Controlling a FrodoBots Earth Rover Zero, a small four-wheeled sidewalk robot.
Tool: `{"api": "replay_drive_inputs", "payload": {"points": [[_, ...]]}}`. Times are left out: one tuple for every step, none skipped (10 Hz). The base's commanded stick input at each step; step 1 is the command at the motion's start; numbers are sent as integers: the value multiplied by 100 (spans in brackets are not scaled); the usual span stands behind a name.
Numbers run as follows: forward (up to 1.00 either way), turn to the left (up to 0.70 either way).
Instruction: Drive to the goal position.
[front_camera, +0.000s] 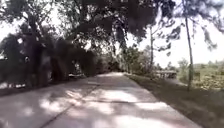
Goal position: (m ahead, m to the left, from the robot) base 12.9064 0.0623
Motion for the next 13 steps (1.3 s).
{"api": "replay_drive_inputs", "payload": {"points": [[100,0],[100,0],[100,0],[100,0],[100,0],[100,0],[100,0],[100,0],[100,0],[100,0],[100,0],[74,0],[100,0]]}}
